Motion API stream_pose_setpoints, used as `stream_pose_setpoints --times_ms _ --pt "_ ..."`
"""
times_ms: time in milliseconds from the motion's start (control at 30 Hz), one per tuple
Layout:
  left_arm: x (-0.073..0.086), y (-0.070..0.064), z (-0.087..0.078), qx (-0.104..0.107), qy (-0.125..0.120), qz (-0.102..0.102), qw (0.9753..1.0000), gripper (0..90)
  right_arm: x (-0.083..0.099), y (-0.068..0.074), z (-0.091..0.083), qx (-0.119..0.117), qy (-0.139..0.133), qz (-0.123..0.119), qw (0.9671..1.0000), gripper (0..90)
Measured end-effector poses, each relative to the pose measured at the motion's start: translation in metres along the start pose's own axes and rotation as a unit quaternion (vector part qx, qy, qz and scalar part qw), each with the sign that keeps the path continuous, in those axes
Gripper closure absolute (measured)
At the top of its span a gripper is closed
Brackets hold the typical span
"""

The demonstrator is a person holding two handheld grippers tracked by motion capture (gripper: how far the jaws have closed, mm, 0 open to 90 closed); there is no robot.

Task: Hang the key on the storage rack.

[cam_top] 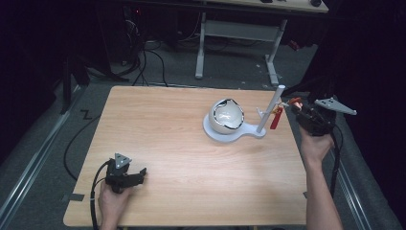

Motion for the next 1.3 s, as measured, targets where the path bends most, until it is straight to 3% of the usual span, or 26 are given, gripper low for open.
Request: stream_pose_setpoints --times_ms 600,867,1300 --pt "0.000 0.000 0.000 0.000 0.000 0.000 1.0000 18.3 0.002 -0.003 0.004 0.006 0.005 0.004 1.0000 67.5" --pt "0.000 0.000 0.000 0.000 0.000 0.000 1.0000 18.3 0.019 -0.010 0.008 0.010 0.021 0.018 0.9996 67.6" --pt "0.000 0.000 0.000 0.000 0.000 0.000 1.0000 18.3 0.036 -0.009 0.014 0.003 0.029 0.022 0.9993 67.5"
Point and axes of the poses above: each handheld gripper's, and its own axes: z roughly forward along the jaws, x roughly out of its underside, y roughly to its left, the point moved 3 cm from there along z, roughly forward along the jaws, and after that the axes turned 8 degrees about -x, right-handed, at the moved point
